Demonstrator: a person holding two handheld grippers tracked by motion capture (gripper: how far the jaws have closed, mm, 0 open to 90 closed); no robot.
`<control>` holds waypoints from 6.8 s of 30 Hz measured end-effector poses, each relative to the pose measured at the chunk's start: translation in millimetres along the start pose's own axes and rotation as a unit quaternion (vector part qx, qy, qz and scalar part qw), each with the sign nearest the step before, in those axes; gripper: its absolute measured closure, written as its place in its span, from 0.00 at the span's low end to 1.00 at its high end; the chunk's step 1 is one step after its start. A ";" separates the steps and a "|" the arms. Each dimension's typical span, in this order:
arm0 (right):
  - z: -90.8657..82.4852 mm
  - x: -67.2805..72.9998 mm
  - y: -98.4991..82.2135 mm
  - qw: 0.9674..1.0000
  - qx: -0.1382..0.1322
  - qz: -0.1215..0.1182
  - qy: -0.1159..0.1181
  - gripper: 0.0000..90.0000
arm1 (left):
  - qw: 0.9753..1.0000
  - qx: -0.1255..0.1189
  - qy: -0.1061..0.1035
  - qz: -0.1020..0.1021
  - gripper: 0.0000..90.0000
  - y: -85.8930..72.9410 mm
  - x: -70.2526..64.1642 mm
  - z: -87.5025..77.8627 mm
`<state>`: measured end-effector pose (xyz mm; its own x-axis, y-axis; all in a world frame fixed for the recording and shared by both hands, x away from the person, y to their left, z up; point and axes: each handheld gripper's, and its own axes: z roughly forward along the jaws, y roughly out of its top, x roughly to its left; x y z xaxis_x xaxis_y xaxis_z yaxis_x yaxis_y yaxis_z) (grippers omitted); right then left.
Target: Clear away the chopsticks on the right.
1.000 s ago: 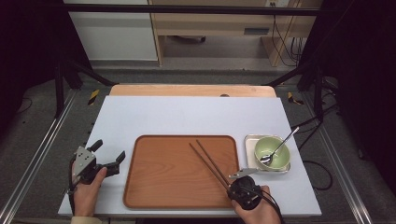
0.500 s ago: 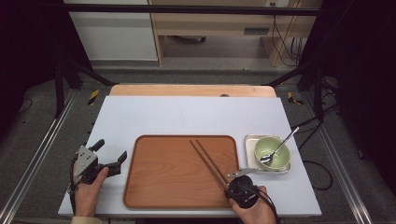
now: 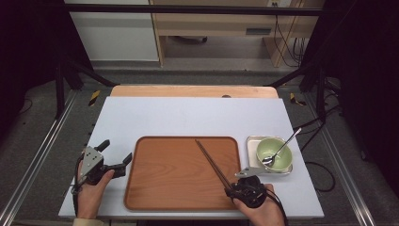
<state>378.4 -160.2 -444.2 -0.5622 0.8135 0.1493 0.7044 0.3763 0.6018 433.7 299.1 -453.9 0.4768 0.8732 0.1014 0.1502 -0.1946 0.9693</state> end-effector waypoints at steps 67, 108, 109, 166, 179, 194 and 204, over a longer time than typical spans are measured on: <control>-43.4 -48.1 -29.8 0.964 -0.253 -0.050 -0.060 0.06 | 0.952 0.208 -0.204 0.098 0.95 52.8 -156.7 138.2; -37.3 -50.0 -31.1 0.970 -0.234 -0.043 -0.059 0.07 | 0.942 0.243 -0.205 0.104 1.00 42.8 -179.2 189.3; -36.9 -50.0 -31.1 0.970 -0.234 -0.043 -0.058 0.07 | 0.943 0.241 -0.206 0.101 1.00 42.7 -180.7 190.2; -34.9 -54.1 -31.8 0.973 -0.222 -0.030 -0.061 0.08 | 0.921 0.224 -0.292 0.129 1.00 54.2 -242.6 206.6; -34.1 -54.4 -31.7 0.973 -0.220 -0.032 -0.065 0.08 | 0.927 0.203 -0.290 0.122 0.94 57.4 -212.8 184.1; -32.3 -53.9 -31.9 0.973 -0.213 -0.039 -0.078 0.10 | 0.941 0.169 -0.274 0.100 0.49 54.7 -189.6 154.5; -32.7 -52.3 -31.7 0.970 -0.222 -0.041 -0.090 0.10 | 0.946 0.152 -0.273 0.085 0.28 55.7 -162.5 136.8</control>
<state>371.3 -229.1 -445.4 -0.4960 0.8679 -0.0284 0.3822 0.2476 0.8903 483.1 85.2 -447.1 0.8800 0.4734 0.0396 0.2336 -0.5037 0.8317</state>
